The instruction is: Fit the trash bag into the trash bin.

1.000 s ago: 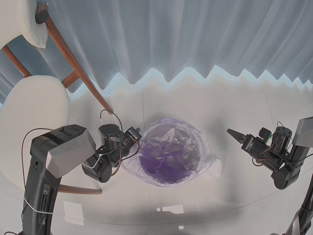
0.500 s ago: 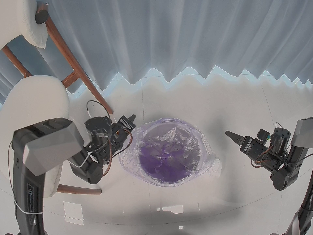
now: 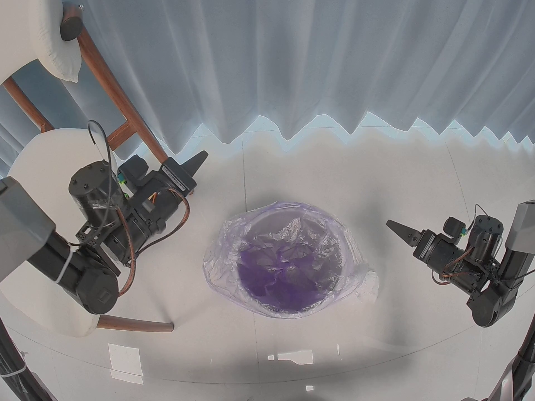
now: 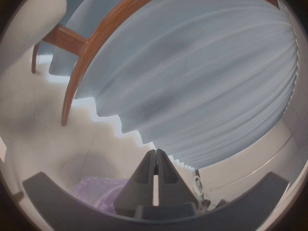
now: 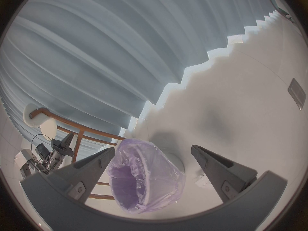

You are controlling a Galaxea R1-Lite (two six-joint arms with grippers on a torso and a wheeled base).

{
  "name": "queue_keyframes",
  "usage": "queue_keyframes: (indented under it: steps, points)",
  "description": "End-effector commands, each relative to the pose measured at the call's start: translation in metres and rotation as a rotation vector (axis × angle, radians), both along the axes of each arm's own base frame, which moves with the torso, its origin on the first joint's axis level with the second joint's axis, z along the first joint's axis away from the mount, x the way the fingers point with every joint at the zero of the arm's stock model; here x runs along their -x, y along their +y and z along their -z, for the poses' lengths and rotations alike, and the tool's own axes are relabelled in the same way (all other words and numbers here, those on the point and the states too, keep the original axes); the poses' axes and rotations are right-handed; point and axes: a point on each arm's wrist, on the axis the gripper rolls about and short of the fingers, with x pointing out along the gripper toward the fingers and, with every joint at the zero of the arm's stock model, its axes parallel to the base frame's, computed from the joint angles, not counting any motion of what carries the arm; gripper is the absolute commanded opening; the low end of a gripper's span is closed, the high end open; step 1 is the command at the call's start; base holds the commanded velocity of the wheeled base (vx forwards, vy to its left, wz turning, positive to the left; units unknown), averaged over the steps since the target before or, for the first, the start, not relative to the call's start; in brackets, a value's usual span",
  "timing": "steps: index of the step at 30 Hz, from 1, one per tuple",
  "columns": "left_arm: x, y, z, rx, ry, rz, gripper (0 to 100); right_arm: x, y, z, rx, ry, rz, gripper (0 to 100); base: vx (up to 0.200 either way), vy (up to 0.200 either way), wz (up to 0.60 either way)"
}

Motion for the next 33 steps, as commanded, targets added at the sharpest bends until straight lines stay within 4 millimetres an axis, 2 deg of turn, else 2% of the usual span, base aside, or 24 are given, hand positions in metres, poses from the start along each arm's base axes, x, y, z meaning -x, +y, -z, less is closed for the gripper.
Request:
queue_keyframes:
  steps: [1, 3, 10, 14, 17, 23, 29, 33]
  points:
    - [0.026, 0.013, -0.039, -0.071, -0.068, -0.031, 0, 0.015, 0.0, -0.037, -0.028, -0.128, -0.011, 100, 0.0, 0.0, 0.0]
    - [0.044, 0.017, -0.059, -0.076, -0.078, -0.018, 0, 0.027, 0.011, -0.05, -0.05, -0.156, -0.072, 100, 0.0, 0.0, 0.0]
    - [0.058, 0.016, -0.067, -0.073, -0.085, 0.009, 0, 0.046, 0.018, -0.044, -0.048, -0.106, -0.111, 100, 0.0, 0.0, 0.0]
    - [0.059, 0.015, -0.066, -0.074, -0.084, 0.013, 0, 0.043, 0.019, -0.033, -0.037, -0.036, -0.109, 100, 0.0, 0.0, 0.0]
    - [0.059, 0.015, -0.066, -0.074, -0.084, 0.015, 0, 0.042, 0.019, -0.03, -0.032, -0.018, -0.111, 100, 0.0, -0.2, 0.0]
    - [0.078, 0.019, -0.071, -0.089, -0.106, 0.119, 0, 0.023, 0.025, -0.037, -0.028, 0.015, -0.108, 100, 0.0, -0.2, 0.0]
    - [0.083, 0.013, -0.072, -0.087, -0.124, 0.143, 0, 0.019, 0.028, -0.049, -0.016, 0.031, -0.086, 100, 0.0, -0.2, 0.0]
    - [0.087, 0.011, -0.074, -0.084, -0.132, 0.159, 0, 0.012, 0.031, -0.049, 0.0, 0.07, -0.065, 100, 0.0, 0.0, 0.0]
